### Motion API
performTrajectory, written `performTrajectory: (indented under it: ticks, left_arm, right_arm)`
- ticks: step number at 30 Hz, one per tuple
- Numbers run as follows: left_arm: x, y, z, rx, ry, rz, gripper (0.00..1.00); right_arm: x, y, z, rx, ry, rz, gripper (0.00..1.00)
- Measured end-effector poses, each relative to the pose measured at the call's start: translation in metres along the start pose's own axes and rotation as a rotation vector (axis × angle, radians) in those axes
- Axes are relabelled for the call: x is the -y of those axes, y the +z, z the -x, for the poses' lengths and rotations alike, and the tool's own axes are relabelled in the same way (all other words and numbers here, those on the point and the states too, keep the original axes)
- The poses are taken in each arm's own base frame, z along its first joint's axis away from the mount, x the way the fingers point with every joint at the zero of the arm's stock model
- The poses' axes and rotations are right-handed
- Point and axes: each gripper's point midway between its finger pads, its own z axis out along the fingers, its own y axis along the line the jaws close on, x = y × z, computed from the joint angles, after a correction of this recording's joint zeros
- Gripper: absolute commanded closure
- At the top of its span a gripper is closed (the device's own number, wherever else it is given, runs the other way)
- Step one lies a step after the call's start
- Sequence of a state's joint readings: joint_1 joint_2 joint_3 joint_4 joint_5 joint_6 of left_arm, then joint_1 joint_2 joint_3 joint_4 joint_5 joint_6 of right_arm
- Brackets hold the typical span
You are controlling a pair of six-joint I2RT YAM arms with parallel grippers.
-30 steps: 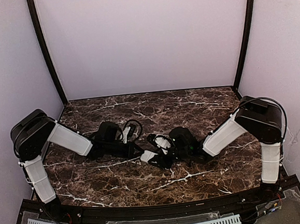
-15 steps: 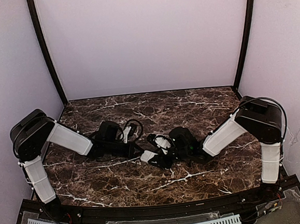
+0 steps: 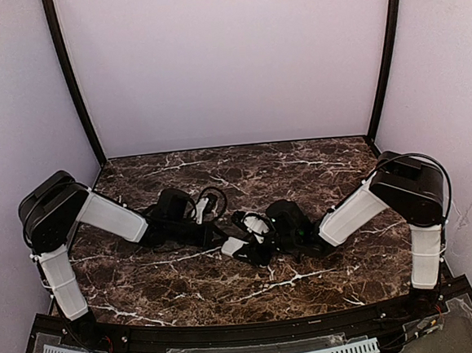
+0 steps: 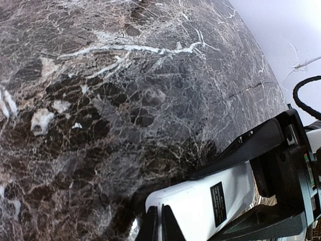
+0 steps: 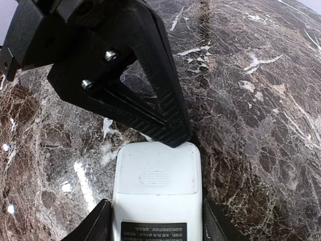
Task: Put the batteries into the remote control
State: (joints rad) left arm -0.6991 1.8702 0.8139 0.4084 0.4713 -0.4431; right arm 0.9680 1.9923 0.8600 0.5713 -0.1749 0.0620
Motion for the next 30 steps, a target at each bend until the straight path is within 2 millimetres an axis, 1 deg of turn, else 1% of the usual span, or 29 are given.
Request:
performTrajectory:
  ticks: [6, 7, 9, 10, 11, 12, 16, 18, 20, 24, 28, 30]
  left_arm:
    - [0.002, 0.008, 0.01, 0.005, 0.033, -0.003, 1.0]
    - [0.01, 0.01, 0.008, -0.009, 0.041, -0.035, 1.0]
    - [0.037, 0.018, -0.015, -0.089, 0.064, -0.126, 1.0]
    - [0.045, 0.022, -0.02, -0.096, 0.092, -0.136, 0.98]
    - [0.046, 0.021, -0.019, -0.098, 0.09, -0.138, 0.96]
    - [0.045, 0.021, -0.019, -0.101, 0.087, -0.142, 0.92]
    - [0.045, 0.019, -0.017, -0.095, 0.085, -0.149, 0.81]
    - [0.044, 0.016, -0.015, -0.087, 0.07, -0.154, 0.78]
    - [0.04, 0.01, -0.014, -0.082, 0.044, -0.156, 0.76]
    - [0.027, -0.003, -0.007, -0.068, -0.008, -0.129, 0.7]
    - [0.014, -0.013, 0.003, -0.05, -0.033, -0.064, 0.69]
    - [0.005, -0.018, 0.003, -0.053, -0.042, -0.011, 0.68]
  right_arm:
    - [0.0, 0.0, 0.0, 0.001, -0.001, 0.001, 0.89]
    - [0.0, 0.0, 0.001, 0.002, -0.001, 0.001, 0.89]
    - [0.0, 0.0, 0.001, 0.001, -0.002, 0.001, 0.89]
    - [-0.001, 0.0, 0.0, -0.002, -0.018, 0.006, 0.89]
    - [-0.001, 0.0, 0.0, -0.001, -0.022, 0.005, 0.89]
    - [-0.001, 0.001, 0.001, 0.0, -0.024, 0.005, 0.88]
    - [-0.001, 0.001, 0.0, -0.001, -0.027, 0.005, 0.87]
    - [-0.001, 0.001, 0.001, 0.0, -0.028, 0.005, 0.86]
    - [-0.001, 0.0, 0.001, 0.001, -0.028, 0.004, 0.85]
    - [-0.001, -0.001, 0.0, 0.008, -0.031, 0.003, 0.85]
    - [-0.001, -0.002, 0.0, 0.014, -0.035, 0.0, 0.84]
    - [-0.001, -0.002, 0.0, 0.016, -0.036, 0.0, 0.84]
